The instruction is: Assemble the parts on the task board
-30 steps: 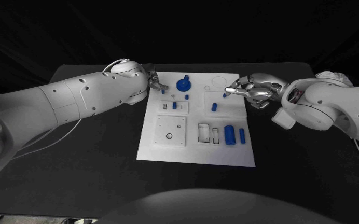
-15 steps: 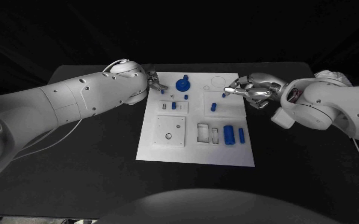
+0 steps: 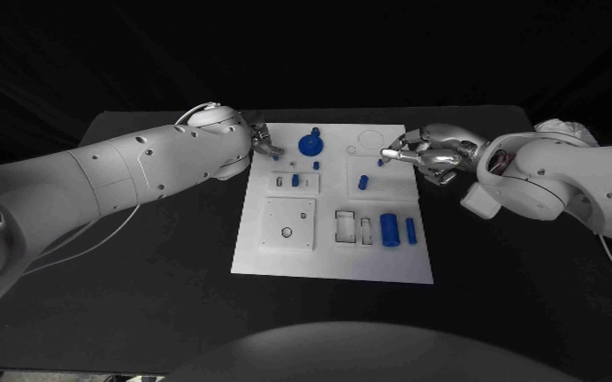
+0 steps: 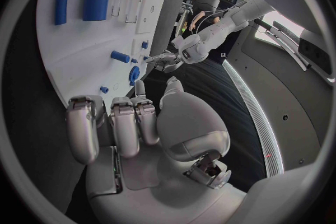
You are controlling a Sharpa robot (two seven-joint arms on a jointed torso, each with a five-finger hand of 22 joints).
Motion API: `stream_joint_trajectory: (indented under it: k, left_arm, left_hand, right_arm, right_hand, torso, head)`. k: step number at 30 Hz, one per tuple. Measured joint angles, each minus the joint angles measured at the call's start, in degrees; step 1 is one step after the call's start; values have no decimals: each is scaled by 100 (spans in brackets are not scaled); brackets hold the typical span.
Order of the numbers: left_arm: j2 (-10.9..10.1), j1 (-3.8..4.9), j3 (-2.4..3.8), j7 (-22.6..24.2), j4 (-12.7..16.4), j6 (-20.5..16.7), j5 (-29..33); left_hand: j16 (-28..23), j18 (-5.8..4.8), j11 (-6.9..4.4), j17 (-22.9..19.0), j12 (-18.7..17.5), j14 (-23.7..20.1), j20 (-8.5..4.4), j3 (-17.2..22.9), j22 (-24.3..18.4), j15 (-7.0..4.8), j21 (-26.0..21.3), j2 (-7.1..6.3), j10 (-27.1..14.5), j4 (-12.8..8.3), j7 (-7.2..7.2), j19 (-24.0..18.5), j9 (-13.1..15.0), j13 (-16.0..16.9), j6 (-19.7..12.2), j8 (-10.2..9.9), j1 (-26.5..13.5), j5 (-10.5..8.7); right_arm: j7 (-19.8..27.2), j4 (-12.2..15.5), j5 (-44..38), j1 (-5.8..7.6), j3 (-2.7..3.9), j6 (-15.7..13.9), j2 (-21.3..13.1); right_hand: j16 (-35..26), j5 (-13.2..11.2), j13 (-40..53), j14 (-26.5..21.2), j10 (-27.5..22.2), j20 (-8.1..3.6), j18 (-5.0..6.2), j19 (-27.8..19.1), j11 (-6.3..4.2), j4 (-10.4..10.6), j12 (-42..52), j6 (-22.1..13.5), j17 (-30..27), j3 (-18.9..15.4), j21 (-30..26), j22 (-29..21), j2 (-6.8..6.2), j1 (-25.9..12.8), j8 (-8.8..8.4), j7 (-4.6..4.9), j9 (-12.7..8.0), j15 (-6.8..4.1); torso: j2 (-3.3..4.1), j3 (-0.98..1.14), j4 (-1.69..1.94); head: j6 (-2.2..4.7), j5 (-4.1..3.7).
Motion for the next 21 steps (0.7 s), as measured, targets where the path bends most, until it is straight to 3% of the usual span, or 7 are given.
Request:
stream_joint_trajectory:
  k: [7, 11, 21]
  left_arm:
    - [1, -9, 0, 4, -2, -2, 1]
    - [1, -12, 0, 6, -2, -13, 1]
    - [-87, -16, 2, -7, 193, -145, -24]
  left_hand:
    - [0, 0, 0, 0, 0, 0, 0, 144, 0, 0, 0, 5, 0, -18, -12, 0, 41, 0, -12, 24, 252, 389]
    - [0, 0, 0, -1, 0, 0, 0, 203, 0, 0, 0, -10, 0, -29, -31, 0, 56, 0, -32, 47, 351, 491]
    - [0, 0, -42, -1, 0, 21, 0, 357, 0, -21, 0, -1, 0, -41, -12, 0, 93, 0, -52, 77, 512, 468]
  right_arm:
    - [-3, -4, 1, 0, 0, 1, 0]
    - [-4, -7, 1, 0, 0, 1, 1]
    - [-4, -13, 3, 0, 0, 1, 3]
  right_hand:
    - [0, 0, -6, 0, 0, 0, 0, 0, 0, 0, 1, 0, 0, 0, 0, 4, -4, -4, 0, 0, 0, 0]
    - [0, 25, -6, 0, 0, 0, 0, 0, 0, 0, 2, 0, 0, 0, 0, 4, 5, 5, 0, 0, 0, 0]
    - [0, 24, -4, 0, 0, 0, 0, 0, 0, 0, 10, 0, -1, 0, 0, 4, 20, 20, 0, 0, 0, 0]
  torso:
    - [-3, 1, 1]
    - [-4, 1, 3]
    - [-7, 2, 7]
  head:
    - [0, -8]
    - [0, -10]
    - [0, -6]
